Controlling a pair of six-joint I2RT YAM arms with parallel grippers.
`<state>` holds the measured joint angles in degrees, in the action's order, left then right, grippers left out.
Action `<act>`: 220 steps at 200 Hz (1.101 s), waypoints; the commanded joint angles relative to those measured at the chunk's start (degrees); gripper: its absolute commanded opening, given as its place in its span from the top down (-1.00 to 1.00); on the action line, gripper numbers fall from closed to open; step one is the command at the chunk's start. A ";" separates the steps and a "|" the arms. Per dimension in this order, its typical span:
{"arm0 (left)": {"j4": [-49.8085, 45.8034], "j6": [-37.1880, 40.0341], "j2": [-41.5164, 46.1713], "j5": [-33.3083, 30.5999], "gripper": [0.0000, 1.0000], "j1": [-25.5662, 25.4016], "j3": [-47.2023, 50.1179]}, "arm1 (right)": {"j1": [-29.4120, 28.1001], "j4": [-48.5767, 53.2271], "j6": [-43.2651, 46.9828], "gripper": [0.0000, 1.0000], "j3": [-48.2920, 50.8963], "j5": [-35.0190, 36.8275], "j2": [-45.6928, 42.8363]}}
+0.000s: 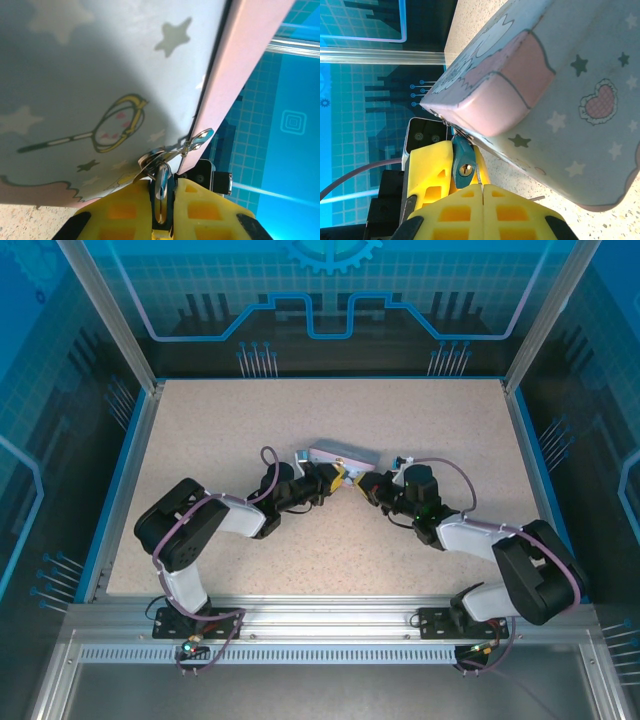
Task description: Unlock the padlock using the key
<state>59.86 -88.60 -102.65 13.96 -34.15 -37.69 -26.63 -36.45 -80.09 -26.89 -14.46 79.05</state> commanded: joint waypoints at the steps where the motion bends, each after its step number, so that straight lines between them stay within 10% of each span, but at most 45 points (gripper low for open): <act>1: 3.36 -0.59 1.14 0.83 1.00 -0.23 0.25 | -0.35 0.66 0.88 1.00 0.35 0.31 -2.29; 220: 2.93 -0.31 1.35 0.99 1.00 -0.24 0.16 | -0.53 -0.45 0.46 1.00 -0.11 0.22 -1.23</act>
<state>59.86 -88.60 -102.65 13.96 -34.15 -37.69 -26.63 -36.77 -79.94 -26.59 -14.37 79.02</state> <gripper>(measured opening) 0.120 0.049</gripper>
